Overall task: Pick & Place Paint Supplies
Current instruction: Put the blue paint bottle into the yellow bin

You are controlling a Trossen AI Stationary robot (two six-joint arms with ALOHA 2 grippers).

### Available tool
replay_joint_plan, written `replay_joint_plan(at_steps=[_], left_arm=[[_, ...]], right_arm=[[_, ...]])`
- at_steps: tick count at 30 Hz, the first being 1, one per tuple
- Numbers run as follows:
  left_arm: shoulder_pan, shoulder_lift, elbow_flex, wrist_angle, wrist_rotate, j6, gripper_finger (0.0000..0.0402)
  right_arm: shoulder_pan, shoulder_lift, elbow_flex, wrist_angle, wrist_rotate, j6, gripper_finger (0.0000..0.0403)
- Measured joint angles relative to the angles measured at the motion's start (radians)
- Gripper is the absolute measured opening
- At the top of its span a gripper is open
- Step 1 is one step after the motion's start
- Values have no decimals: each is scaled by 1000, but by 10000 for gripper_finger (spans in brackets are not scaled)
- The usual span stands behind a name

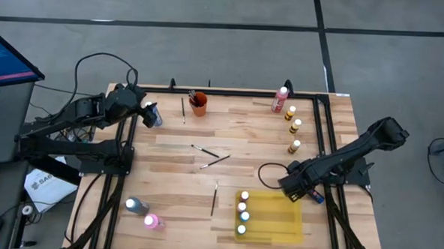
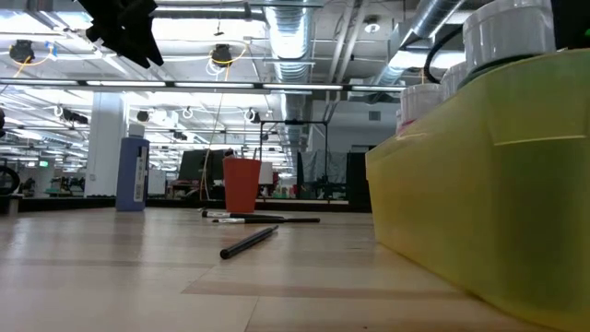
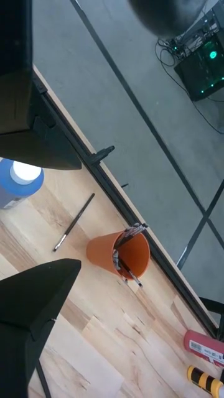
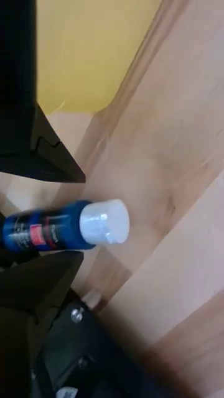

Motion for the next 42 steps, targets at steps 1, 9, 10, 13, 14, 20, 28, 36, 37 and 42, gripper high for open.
replay_joint_plan(at_steps=[1, 9, 10, 13, 14, 20, 28, 36, 37, 42], left_arm=[[0, 0, 0, 0, 0, 0, 237], [0, 0, 0, 1, 0, 0, 237], [0, 0, 0, 1, 0, 0, 237], [0, 0, 0, 1, 0, 0, 237], [0, 0, 0, 1, 0, 0, 237], [0, 0, 0, 1, 0, 0, 237], [0, 0, 0, 1, 0, 1, 237], [0, 0, 0, 1, 0, 3, 237], [0, 0, 0, 1, 0, 6, 237], [0, 0, 0, 1, 0, 28, 237]], right_arm=[[-1, 0, -4, 7, 0, 0, 185], [-34, 0, -54, 72, -9, -13, 185], [-38, 0, -62, 78, -14, -14, 185], [-50, 1, -78, 87, -24, -20, 185], [-53, 1, -81, 87, -24, -19, 185], [-65, 1, -86, 87, -21, -27, 156], [-65, 12, -84, 109, -23, -50, 107], [-84, 29, -82, 112, -32, -45, 77], [-85, 20, -82, 114, -32, -43, 75], [-84, -31, -75, 115, 13, 1, 70]])
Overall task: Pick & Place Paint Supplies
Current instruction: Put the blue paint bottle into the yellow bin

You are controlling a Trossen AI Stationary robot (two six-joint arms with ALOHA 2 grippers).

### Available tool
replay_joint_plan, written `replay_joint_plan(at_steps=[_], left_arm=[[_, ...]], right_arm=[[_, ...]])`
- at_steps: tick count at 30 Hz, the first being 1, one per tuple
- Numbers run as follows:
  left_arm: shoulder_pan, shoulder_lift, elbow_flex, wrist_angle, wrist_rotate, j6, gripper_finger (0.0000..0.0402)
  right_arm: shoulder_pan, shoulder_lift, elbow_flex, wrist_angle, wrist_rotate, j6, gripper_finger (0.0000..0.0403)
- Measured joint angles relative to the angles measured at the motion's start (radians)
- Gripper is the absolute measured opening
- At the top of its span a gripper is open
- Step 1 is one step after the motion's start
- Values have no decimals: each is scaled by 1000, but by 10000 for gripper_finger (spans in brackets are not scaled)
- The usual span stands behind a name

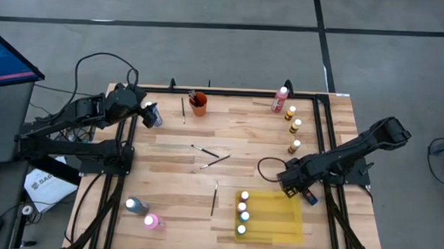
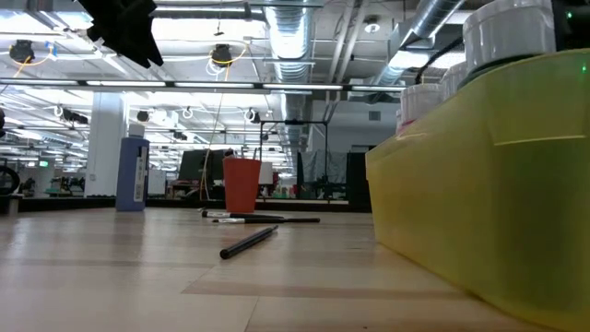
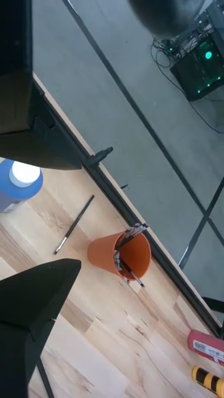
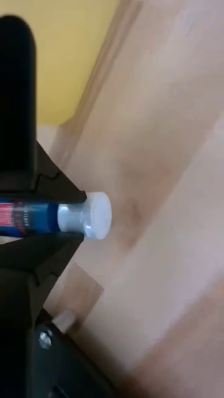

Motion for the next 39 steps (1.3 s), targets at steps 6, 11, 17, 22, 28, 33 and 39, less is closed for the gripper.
replay_joint_plan(at_steps=[6, 11, 17, 22, 28, 33, 39], left_arm=[[0, 0, 0, 0, 0, 2, 237], [0, 0, 0, 0, 0, 2, 237], [0, 0, 0, 0, 0, 1, 237], [0, 0, 0, 0, 0, 1, 237], [0, 0, 0, 0, 0, 1, 237], [0, 2, 0, 0, -1, 1, 237], [0, 2, 0, 0, -1, 1, 237]], right_arm=[[-5, -49, 12, -12, 23, 26, 57], [-8, -47, 12, -4, 19, 27, 64], [-23, -45, 12, -3, 17, -8, 124], [-40, 1, 13, 3, 14, -50, 178], [-49, 96, 13, 35, 12, -116, 184], [-68, 151, 17, 60, -36, -137, 139], [-68, 156, 16, 65, -36, -133, 106]])
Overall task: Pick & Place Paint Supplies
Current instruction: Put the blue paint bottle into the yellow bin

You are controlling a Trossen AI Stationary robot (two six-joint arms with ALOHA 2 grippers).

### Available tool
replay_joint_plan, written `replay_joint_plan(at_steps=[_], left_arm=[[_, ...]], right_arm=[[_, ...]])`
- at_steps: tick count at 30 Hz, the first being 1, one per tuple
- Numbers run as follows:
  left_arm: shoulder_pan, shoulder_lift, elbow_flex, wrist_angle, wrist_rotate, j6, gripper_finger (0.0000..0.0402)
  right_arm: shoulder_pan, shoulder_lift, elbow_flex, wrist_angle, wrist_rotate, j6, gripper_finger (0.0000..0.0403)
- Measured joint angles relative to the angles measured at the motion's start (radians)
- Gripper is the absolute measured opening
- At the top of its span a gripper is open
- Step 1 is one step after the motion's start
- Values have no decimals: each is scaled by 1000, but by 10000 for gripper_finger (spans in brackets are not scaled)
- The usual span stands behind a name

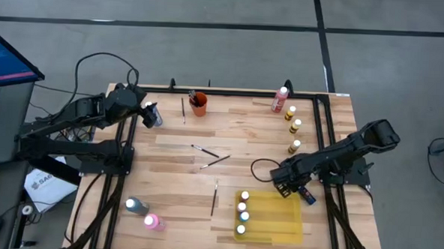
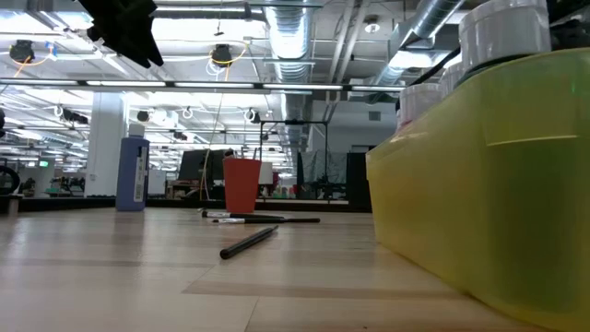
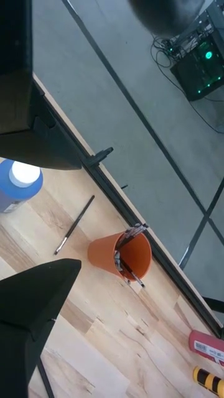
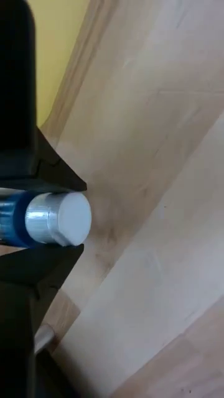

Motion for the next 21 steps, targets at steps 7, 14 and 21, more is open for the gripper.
replay_joint_plan(at_steps=[7, 14, 21], left_arm=[[0, 0, 0, 0, 0, 0, 237], [0, 0, 0, 0, -4, 0, 237], [0, 0, 0, 0, -4, 0, 237]], right_arm=[[-5, -62, 7, -62, 96, 70, 106], [-4, -210, 60, -186, 249, 170, 106], [28, -339, 141, -189, 511, 208, 106]])
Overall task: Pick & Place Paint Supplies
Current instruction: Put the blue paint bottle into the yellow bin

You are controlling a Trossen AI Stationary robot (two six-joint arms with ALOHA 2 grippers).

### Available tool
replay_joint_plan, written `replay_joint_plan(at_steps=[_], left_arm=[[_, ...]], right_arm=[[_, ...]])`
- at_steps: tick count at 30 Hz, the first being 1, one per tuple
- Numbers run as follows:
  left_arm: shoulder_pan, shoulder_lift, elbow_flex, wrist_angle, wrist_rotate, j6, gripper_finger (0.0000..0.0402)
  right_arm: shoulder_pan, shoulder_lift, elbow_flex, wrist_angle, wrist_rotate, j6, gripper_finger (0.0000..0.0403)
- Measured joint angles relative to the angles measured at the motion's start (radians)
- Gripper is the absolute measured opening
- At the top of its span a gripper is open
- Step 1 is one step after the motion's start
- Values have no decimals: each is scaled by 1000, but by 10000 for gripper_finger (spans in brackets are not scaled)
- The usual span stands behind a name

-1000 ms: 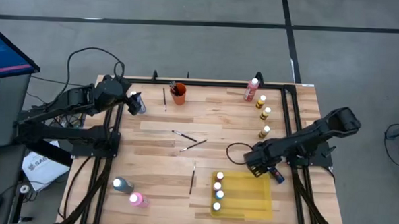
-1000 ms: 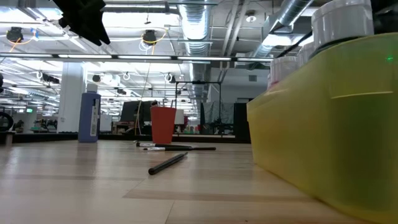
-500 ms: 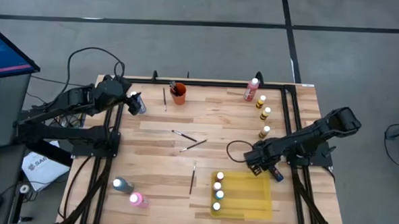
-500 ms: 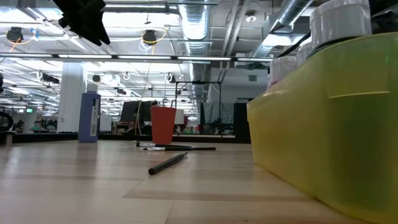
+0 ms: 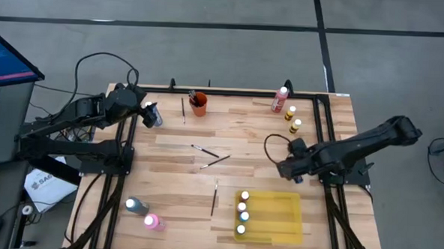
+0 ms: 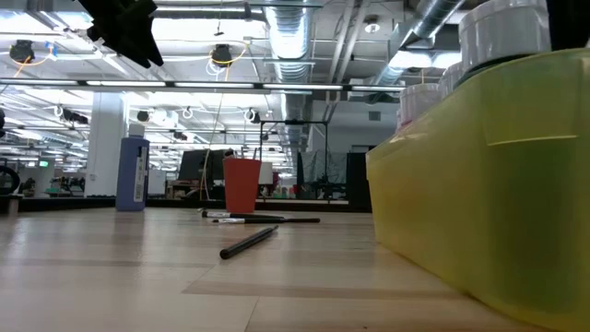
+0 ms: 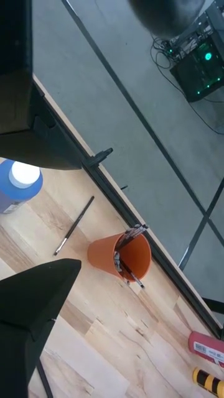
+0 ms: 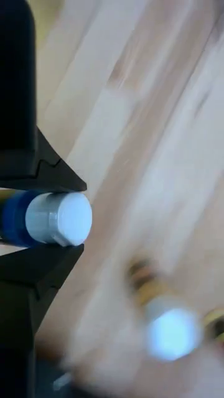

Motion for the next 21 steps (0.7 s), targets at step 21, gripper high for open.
replay_joint_plan(at_steps=[21], left_arm=[[0, 0, 0, 0, 0, 0, 237]], right_arm=[[363, -12, 72, 600, 528, -490, 106]])
